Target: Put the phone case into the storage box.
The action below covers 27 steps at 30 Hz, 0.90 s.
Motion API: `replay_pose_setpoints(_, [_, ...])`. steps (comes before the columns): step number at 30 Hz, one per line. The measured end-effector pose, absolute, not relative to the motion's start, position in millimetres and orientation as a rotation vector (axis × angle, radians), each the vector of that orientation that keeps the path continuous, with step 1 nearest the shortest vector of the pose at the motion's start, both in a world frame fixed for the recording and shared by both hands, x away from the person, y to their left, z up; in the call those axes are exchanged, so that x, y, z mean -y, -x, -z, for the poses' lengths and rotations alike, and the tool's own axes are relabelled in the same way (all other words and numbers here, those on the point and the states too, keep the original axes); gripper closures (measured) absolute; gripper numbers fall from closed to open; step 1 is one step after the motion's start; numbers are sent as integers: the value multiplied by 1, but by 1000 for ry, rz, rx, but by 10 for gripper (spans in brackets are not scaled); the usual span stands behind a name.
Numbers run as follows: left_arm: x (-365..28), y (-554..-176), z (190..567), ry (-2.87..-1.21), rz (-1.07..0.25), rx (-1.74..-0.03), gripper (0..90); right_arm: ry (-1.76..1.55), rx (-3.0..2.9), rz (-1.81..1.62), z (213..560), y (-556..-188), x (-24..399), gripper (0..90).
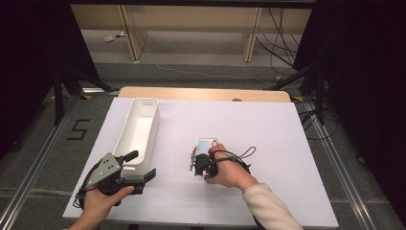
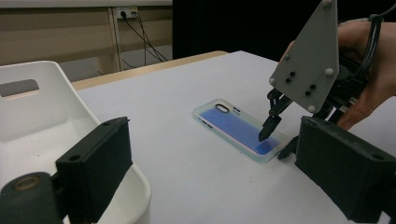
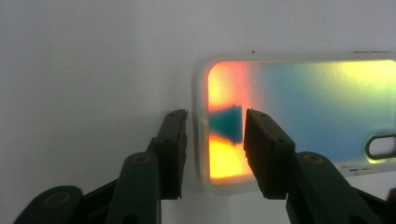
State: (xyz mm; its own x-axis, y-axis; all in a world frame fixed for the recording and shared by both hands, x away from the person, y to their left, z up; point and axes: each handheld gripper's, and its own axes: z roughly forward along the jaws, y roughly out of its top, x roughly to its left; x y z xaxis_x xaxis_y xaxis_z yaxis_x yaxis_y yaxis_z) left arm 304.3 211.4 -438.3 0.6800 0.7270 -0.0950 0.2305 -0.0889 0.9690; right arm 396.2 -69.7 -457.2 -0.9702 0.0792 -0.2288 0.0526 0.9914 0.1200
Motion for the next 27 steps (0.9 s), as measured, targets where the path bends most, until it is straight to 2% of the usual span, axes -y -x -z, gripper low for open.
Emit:
replay_pose_setpoints(12, [-211,-305,439,-1644,-491,-783,100,-57,-2924,-150,458,-394,68,764])
replay_pose_setpoints(15, [-211,-304,438,-1648,-494,-789,100,-125,-2935,-128,457,-390,68,776])
replay_pose_setpoints(27, [-211,-305,439,-1644,-490,-785,101,-12,-2916,-135,459,-391,66,797])
